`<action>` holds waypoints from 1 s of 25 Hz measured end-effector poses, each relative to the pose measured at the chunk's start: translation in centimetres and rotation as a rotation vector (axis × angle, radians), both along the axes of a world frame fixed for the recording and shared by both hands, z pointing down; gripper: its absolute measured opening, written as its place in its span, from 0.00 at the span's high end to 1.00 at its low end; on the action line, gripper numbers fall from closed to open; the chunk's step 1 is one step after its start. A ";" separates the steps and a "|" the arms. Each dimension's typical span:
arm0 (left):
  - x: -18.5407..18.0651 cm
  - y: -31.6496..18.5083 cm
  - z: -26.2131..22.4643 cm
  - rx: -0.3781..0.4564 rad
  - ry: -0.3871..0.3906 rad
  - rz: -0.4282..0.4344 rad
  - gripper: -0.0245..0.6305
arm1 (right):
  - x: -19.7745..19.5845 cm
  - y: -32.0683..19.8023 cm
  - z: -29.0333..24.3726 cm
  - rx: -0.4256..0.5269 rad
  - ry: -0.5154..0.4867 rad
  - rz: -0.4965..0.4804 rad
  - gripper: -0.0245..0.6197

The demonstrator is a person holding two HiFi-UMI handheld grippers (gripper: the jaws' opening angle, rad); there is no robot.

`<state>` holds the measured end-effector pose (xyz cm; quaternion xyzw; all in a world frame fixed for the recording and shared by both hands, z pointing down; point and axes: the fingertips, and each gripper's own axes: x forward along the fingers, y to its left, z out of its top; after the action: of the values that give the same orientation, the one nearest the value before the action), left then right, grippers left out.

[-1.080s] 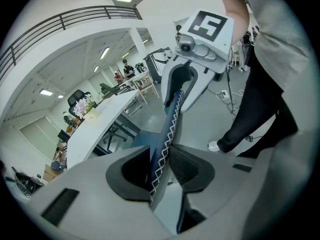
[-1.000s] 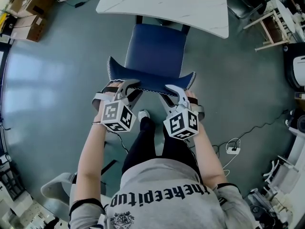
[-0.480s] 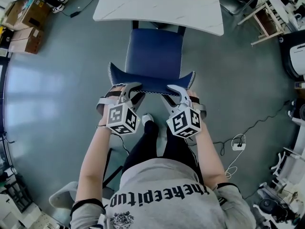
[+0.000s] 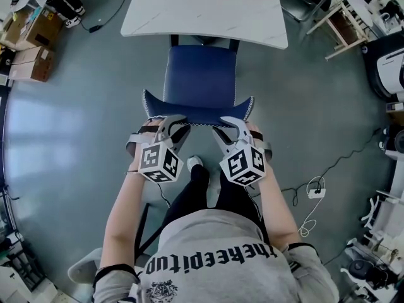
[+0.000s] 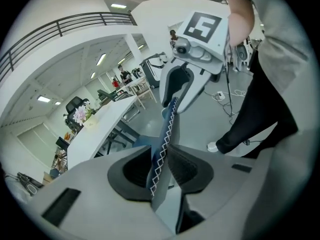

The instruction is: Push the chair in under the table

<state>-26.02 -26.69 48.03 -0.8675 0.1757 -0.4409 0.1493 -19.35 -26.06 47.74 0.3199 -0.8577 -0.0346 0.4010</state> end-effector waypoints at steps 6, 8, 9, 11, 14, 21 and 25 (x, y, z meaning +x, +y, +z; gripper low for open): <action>-0.2 0.8 -2.4 0.012 0.122 -0.085 0.93 | -0.6 0.1 -2.9 0.033 -0.129 0.041 0.93; 0.1 1.0 -3.4 0.002 0.176 -0.115 0.94 | -0.9 0.2 -3.9 0.030 -0.157 0.028 0.94; 0.3 1.1 -4.0 -0.003 0.207 -0.130 0.94 | -1.1 0.2 -4.4 0.028 -0.172 0.023 0.94; 0.8 1.2 -5.3 -0.010 0.273 -0.160 0.94 | -1.3 0.2 -5.4 0.027 -0.207 0.021 0.95; 1.4 1.3 -7.4 -0.014 0.377 -0.206 0.94 | -1.6 0.4 -6.7 0.013 -0.269 0.011 0.95; 2.3 1.7 -13.3 -0.011 0.657 -0.309 0.94 | -3.1 1.3 -11.3 -0.005 -0.429 -0.065 0.95; 2.2 2.0 -15.9 0.031 0.756 -0.353 0.94 | -3.5 1.9 -13.8 0.004 -0.499 -0.105 0.95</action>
<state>-23.86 -24.69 32.14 -0.9225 0.3706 -0.1077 0.0094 -22.85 -24.20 33.90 0.2743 -0.9455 0.0230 0.1737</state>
